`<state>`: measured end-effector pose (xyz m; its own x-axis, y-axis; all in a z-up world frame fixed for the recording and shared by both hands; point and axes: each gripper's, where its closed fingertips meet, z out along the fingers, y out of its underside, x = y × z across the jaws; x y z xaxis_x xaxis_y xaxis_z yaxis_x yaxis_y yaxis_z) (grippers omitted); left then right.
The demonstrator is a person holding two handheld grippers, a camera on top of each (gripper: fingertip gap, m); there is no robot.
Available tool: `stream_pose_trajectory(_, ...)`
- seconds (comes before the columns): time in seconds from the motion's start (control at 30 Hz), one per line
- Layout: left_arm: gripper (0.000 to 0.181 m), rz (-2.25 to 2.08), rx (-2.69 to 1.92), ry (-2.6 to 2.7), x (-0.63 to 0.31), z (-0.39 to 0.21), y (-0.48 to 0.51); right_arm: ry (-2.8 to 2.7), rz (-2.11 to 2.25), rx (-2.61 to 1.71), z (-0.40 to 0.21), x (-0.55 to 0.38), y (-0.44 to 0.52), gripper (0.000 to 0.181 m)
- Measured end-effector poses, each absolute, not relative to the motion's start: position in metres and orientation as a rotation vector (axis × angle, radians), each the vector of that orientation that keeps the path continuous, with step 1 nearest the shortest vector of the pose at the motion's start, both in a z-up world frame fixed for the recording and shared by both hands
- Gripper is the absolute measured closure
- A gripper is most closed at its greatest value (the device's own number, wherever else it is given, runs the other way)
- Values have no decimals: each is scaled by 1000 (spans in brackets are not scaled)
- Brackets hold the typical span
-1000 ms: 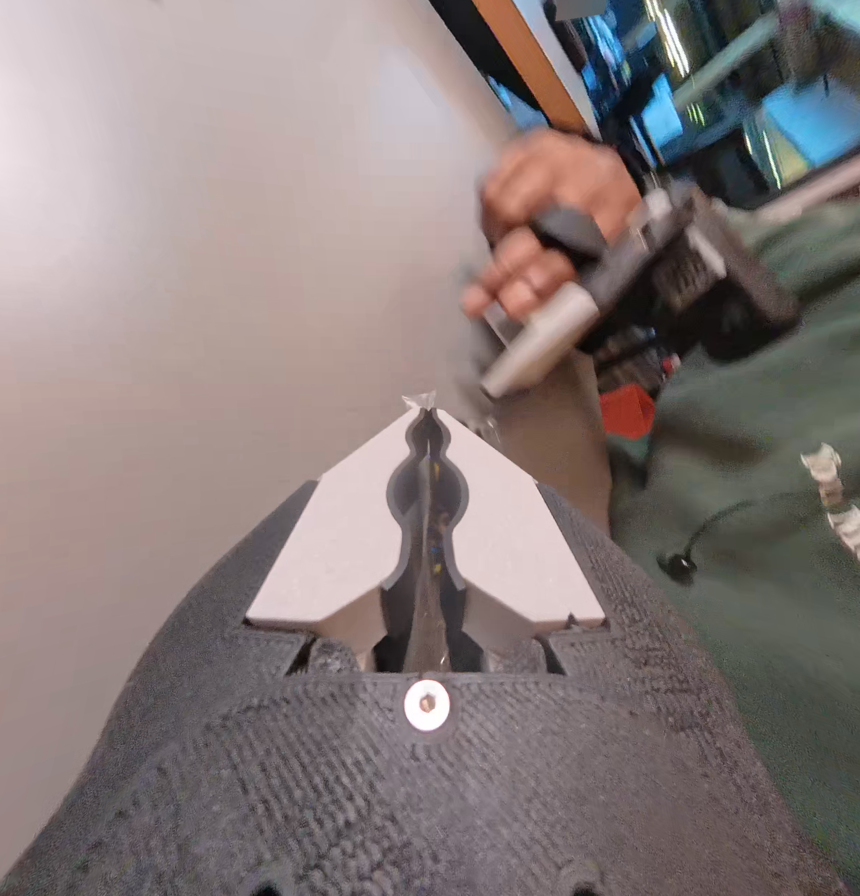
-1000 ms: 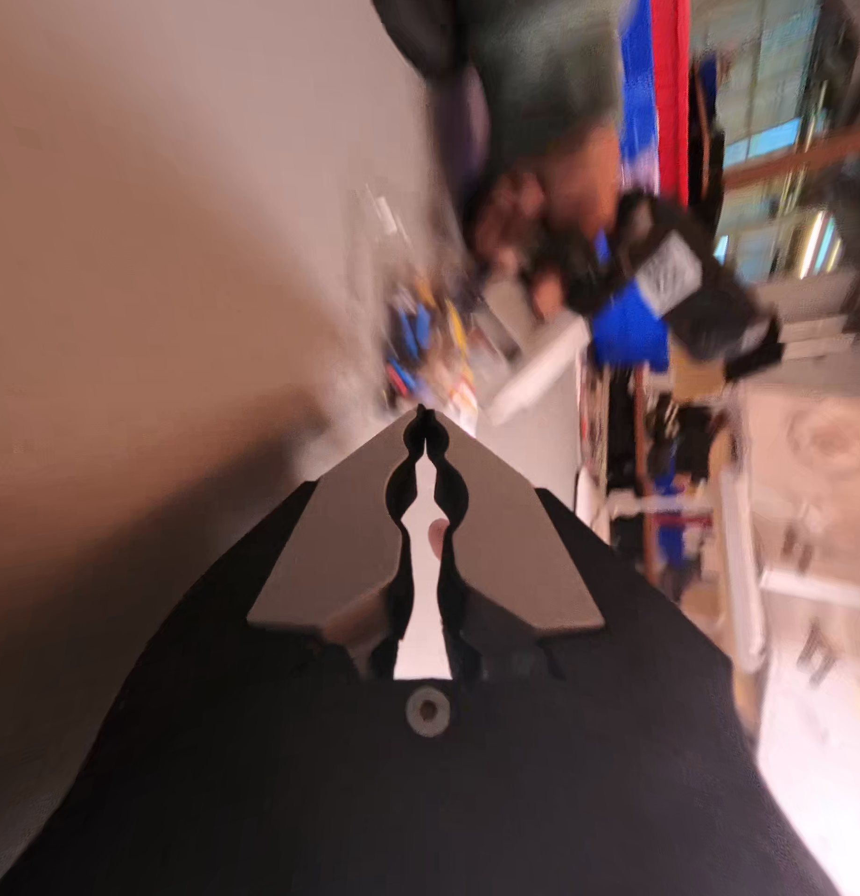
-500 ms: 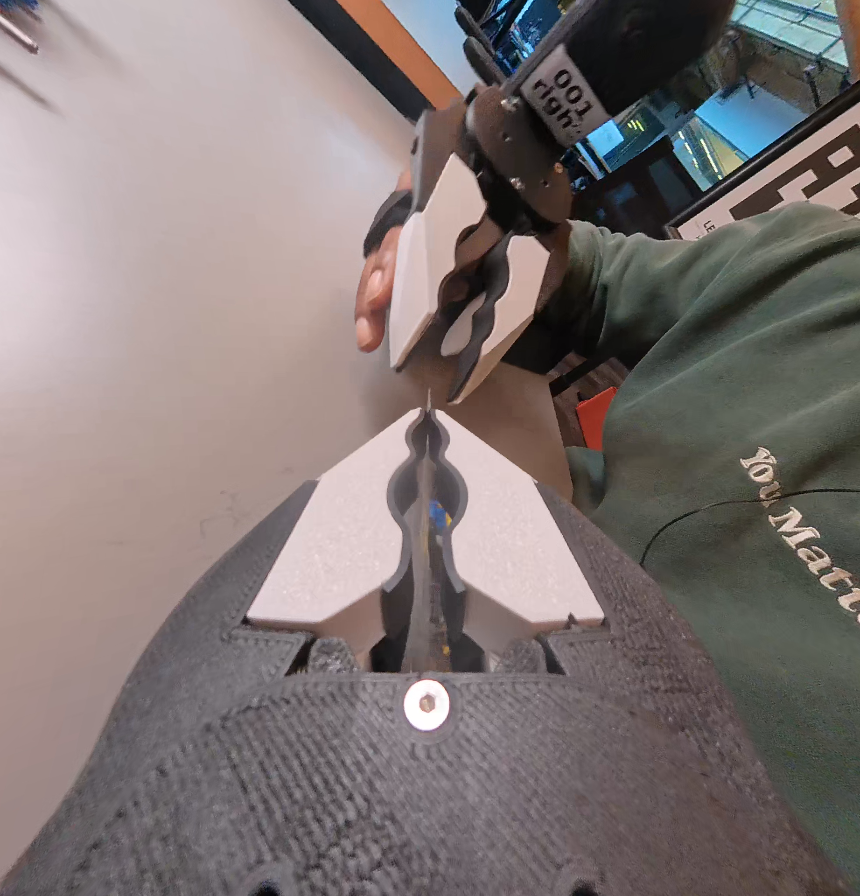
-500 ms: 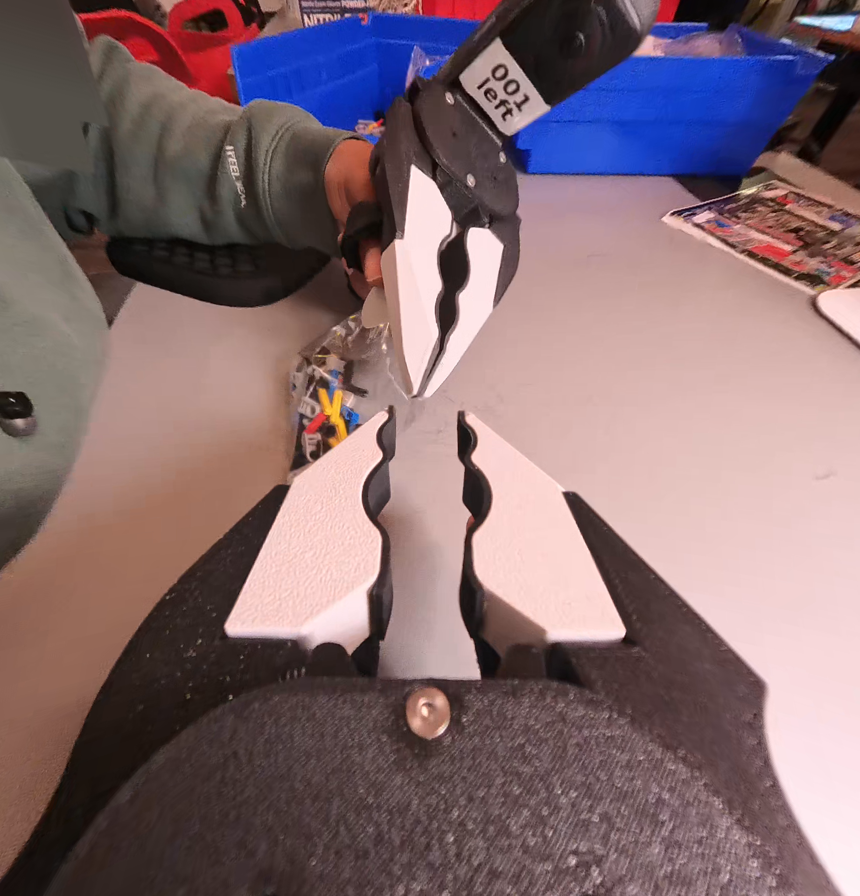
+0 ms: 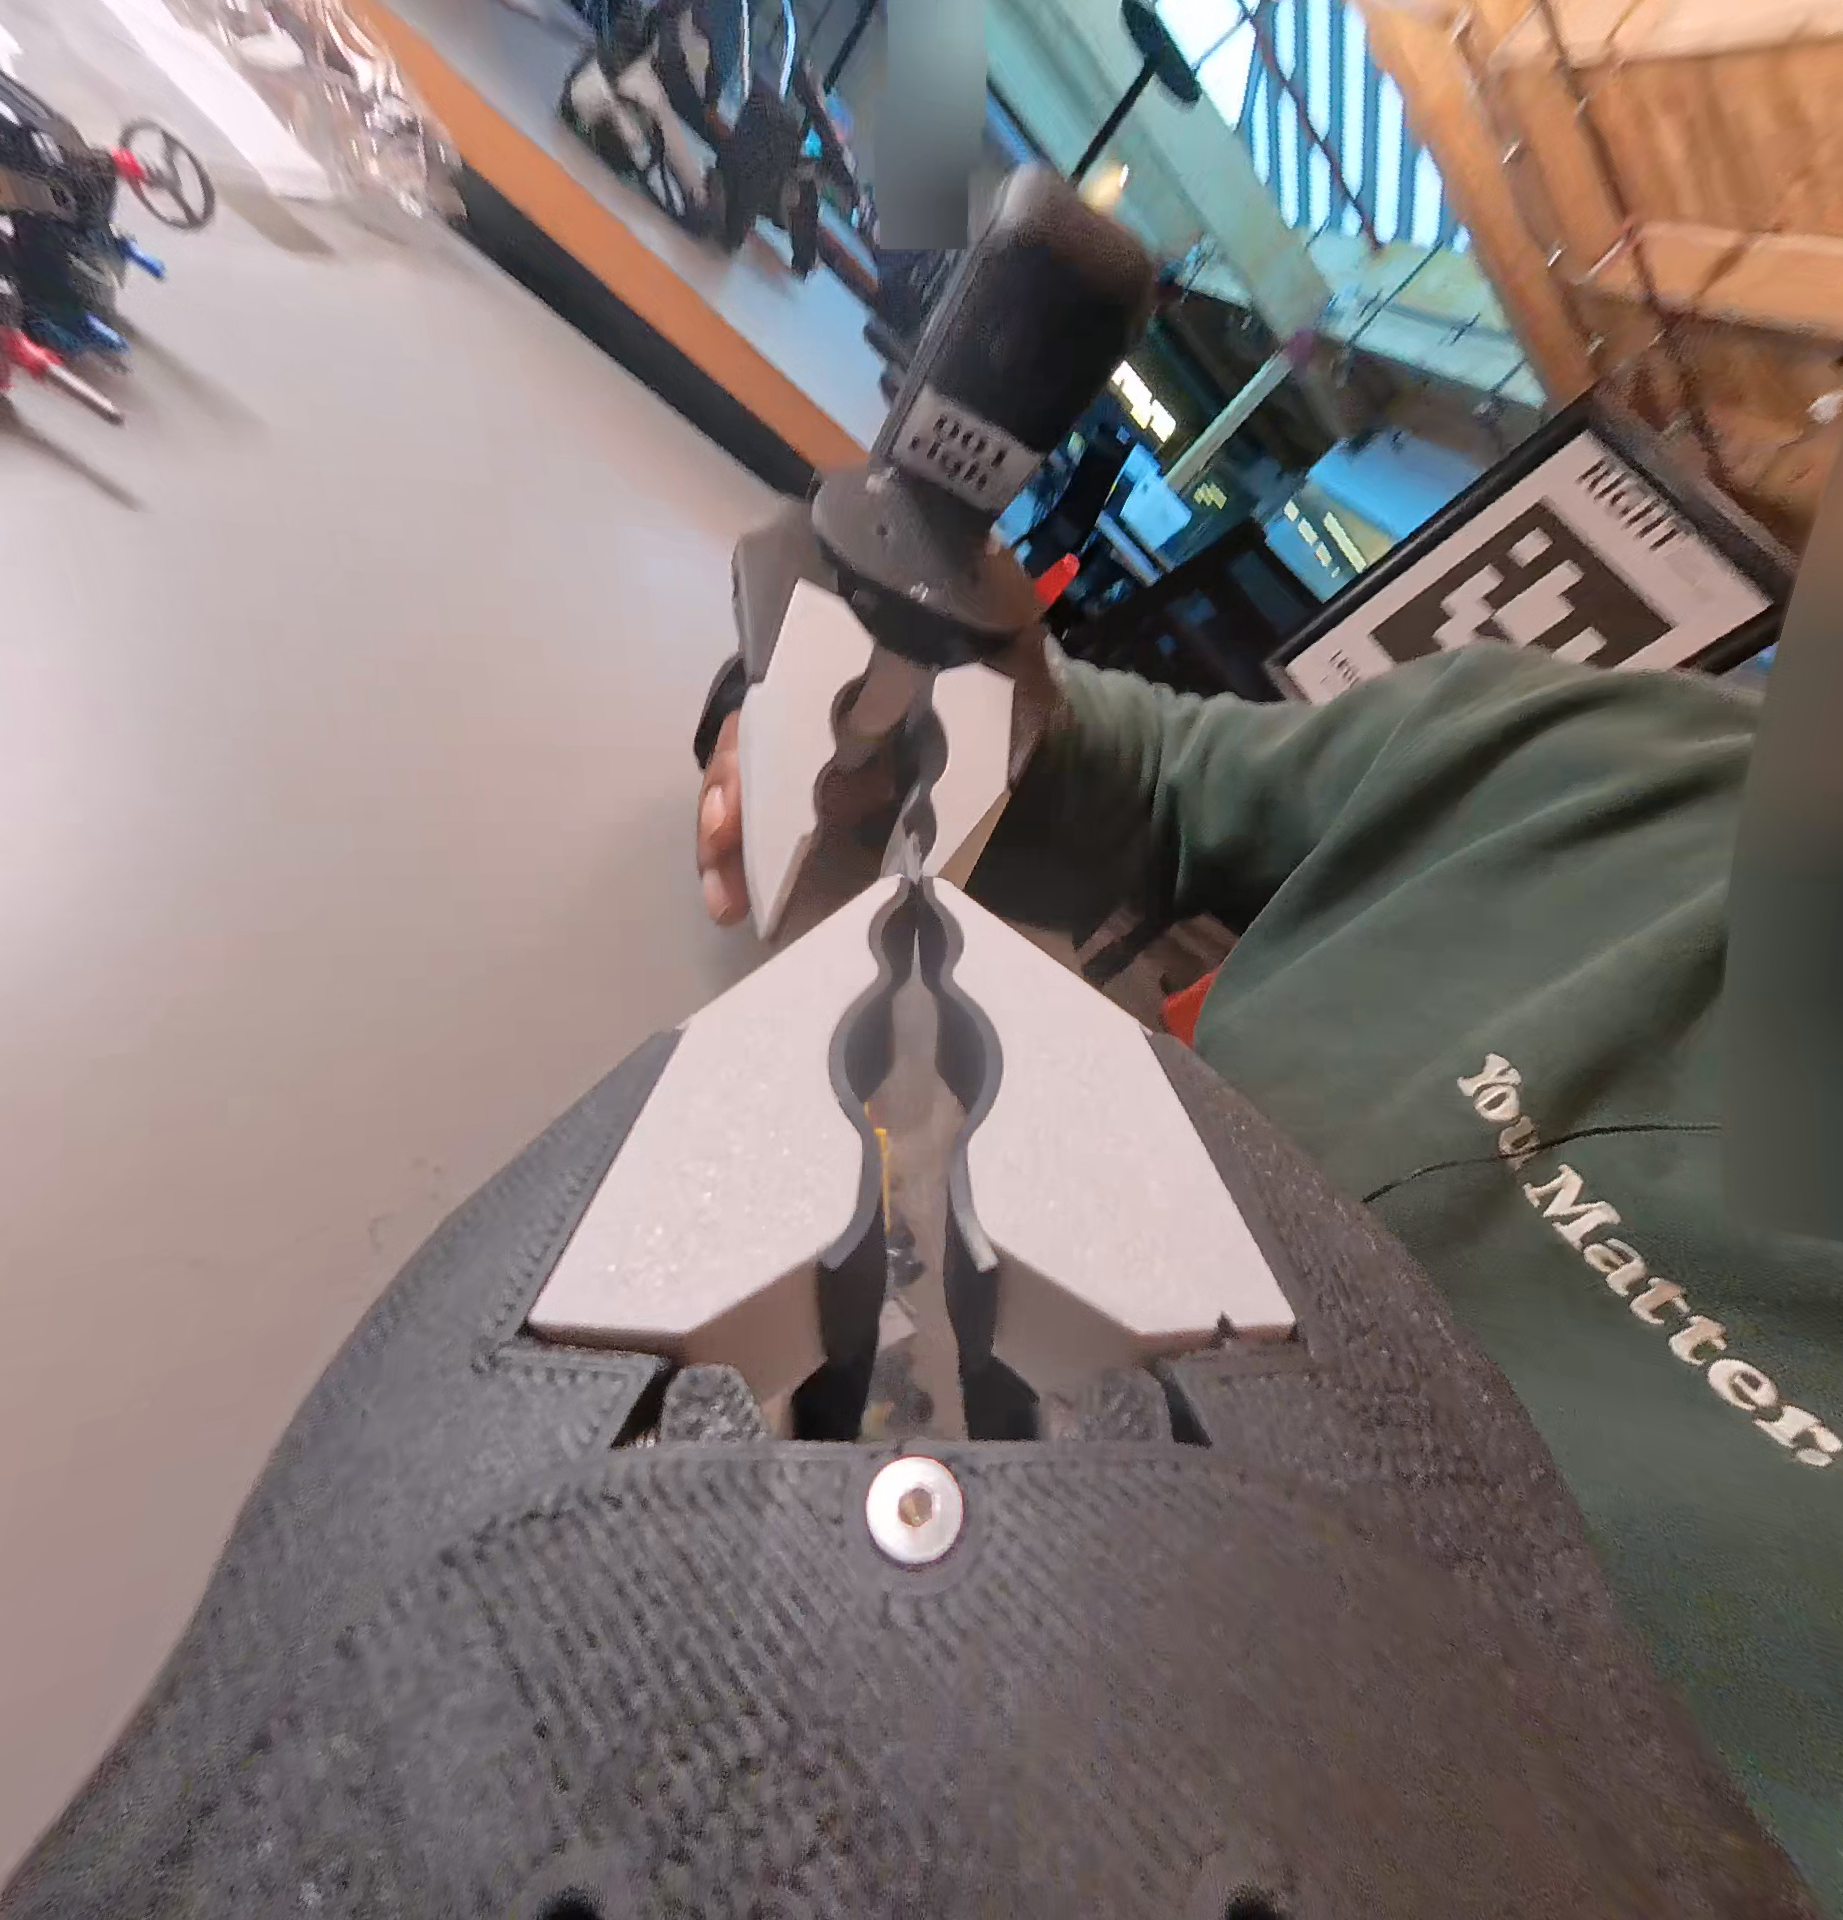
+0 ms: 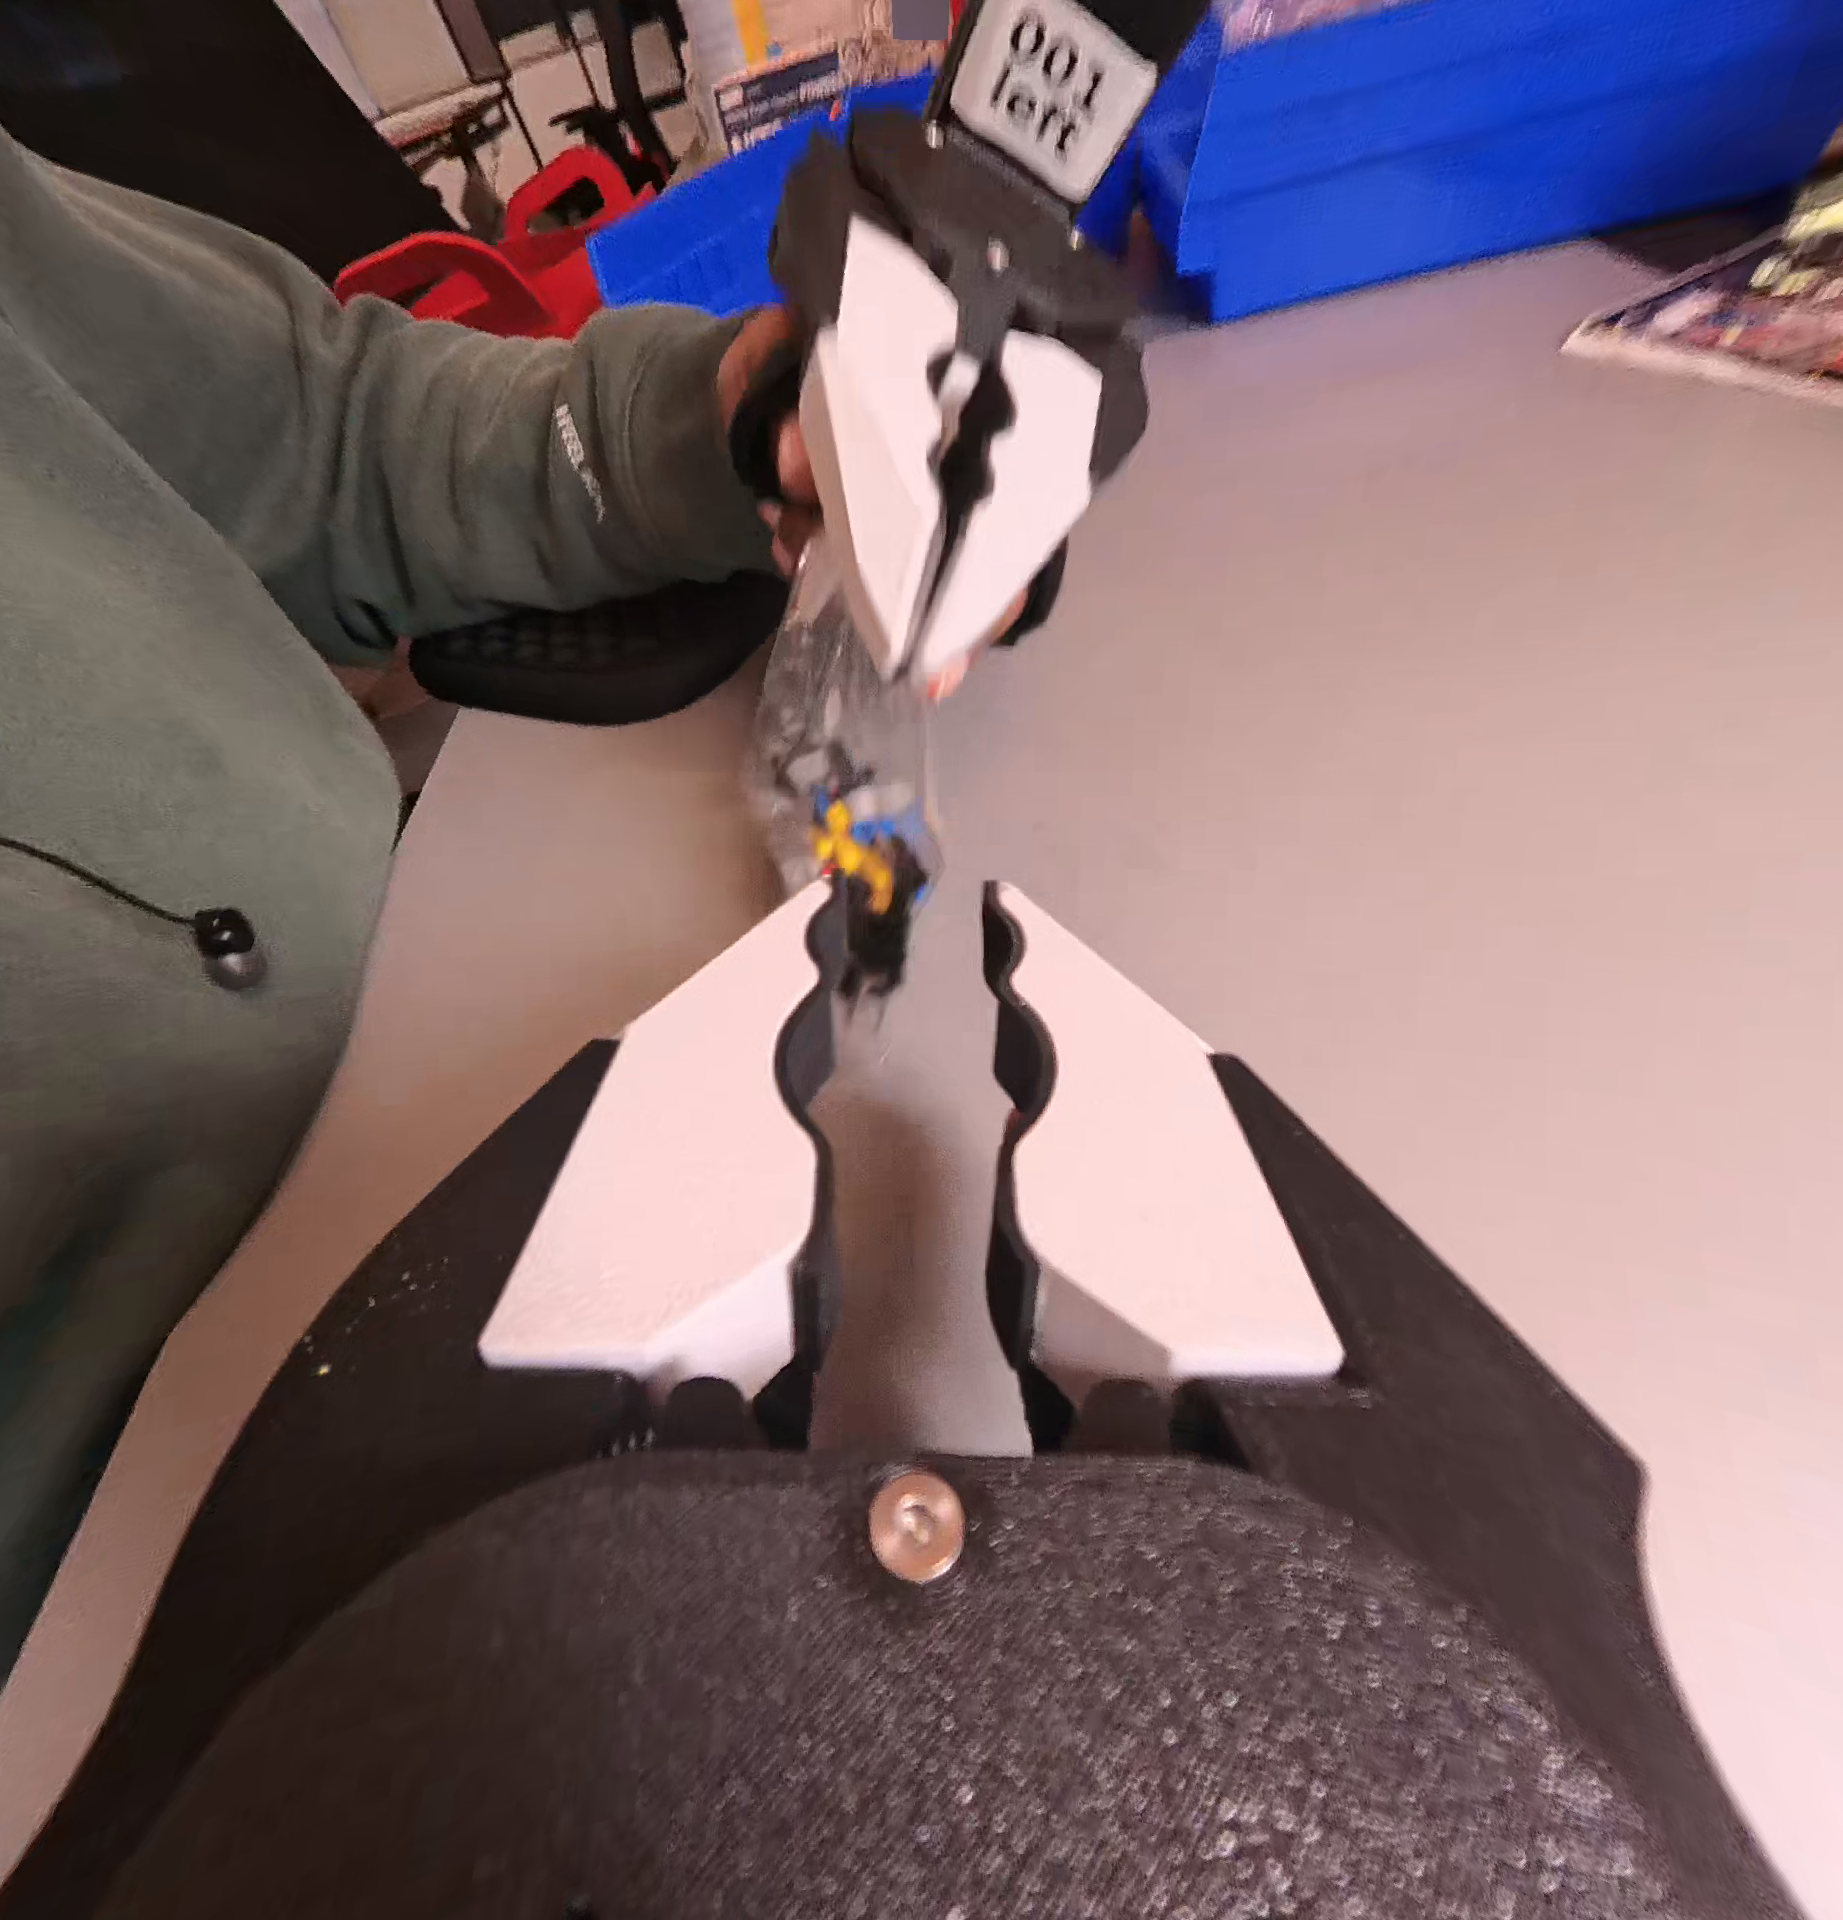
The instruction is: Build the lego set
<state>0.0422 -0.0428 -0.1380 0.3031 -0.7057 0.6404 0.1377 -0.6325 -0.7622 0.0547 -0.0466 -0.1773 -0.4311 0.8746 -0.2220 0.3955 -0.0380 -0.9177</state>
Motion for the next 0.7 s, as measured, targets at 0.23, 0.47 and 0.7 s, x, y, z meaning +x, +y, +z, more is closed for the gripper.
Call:
stream_pose_trajectory(0.23, 181, -1523, -1577, 377, 22, -101, -36, -1831, 1491, -1399, -188, 52, -47, 146)
stream_pose_trajectory(0.47, 181, -1518, -1387, 251, -9, -67, -33, -1687, 1479, -1276, -148, 38, -37, 181)
stream_pose_trajectory(0.7, 181, -1475, -1416, 252, -23, -77, -32, -1660, 1465, -1151, -68, 57, -26, 181)
